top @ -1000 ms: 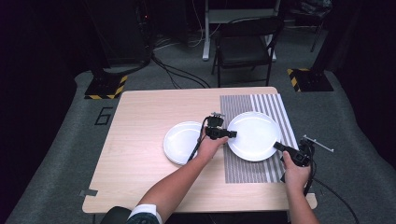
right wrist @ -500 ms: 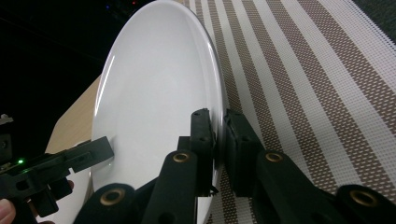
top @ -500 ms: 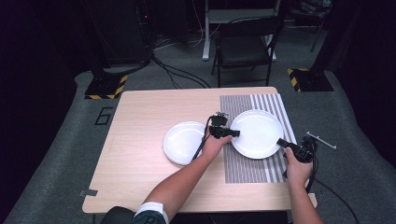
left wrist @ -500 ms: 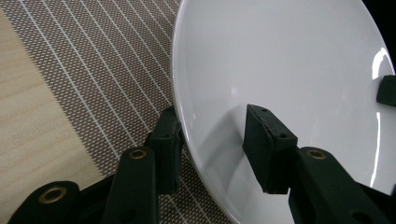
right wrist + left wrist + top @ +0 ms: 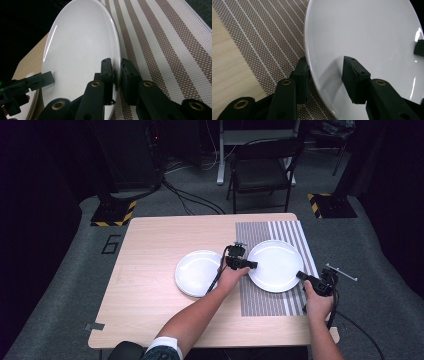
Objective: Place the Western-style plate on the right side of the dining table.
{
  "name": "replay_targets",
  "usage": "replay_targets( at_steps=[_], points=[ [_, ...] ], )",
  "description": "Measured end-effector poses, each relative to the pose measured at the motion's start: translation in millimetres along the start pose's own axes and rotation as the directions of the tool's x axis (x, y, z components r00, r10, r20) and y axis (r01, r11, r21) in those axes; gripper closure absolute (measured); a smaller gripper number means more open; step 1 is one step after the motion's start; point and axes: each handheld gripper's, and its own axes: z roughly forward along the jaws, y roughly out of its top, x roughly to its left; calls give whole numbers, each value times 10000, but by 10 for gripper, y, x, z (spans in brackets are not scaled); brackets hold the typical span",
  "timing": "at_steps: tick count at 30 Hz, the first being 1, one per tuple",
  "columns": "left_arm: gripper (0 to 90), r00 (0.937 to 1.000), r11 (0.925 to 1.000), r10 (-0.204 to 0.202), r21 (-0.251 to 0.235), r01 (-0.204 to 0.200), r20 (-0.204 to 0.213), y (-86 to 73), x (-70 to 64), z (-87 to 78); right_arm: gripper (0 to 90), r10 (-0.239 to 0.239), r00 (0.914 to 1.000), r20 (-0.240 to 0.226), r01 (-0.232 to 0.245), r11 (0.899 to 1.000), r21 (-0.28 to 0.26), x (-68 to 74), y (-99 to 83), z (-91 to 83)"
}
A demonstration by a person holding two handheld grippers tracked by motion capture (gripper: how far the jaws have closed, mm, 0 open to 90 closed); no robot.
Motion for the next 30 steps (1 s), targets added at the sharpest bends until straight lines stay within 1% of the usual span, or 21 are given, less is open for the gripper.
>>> replay_targets(
  at_steps=[5,9,12,13,17,21,24,26,27,30],
  points=[
    [584,9997,9997,-240,18,240,6,-10,12,37,812,-56,9999,118,57,10000,-30,13,0,19],
    [584,9997,9997,-237,0,237,-62,4,2,53,802,-100,9998,179,99,9999,45,-13,8,44],
    [583,9997,9997,-259,31,259,-38,4,8,70,802,-6,9998,194,4,10000,76,-40,13,70],
    [583,9996,9996,-285,76,285,-30,1,11,76,803,105,9998,175,-107,9999,106,-45,15,71],
    [581,9994,9993,-346,112,347,-74,-3,27,89,803,41,9998,174,-43,9999,129,-49,10,84],
    [576,9994,9994,-311,150,313,-148,-5,38,95,796,23,9997,256,-28,9998,198,-32,-10,101],
    [565,9992,9995,-231,221,239,-329,-13,37,112,789,72,9992,401,-87,9993,365,-27,-31,126],
    [559,9990,9992,-266,279,277,-362,-19,34,122,785,-44,9988,493,24,9992,398,-20,-45,134],
    [557,9991,9992,-217,319,229,-372,-20,37,125,785,-28,9986,535,7,9992,388,-17,-52,136],
    [556,9991,9993,-120,350,134,-398,-19,32,128,780,-183,9982,576,160,9991,397,-18,-61,140]
  ],
)
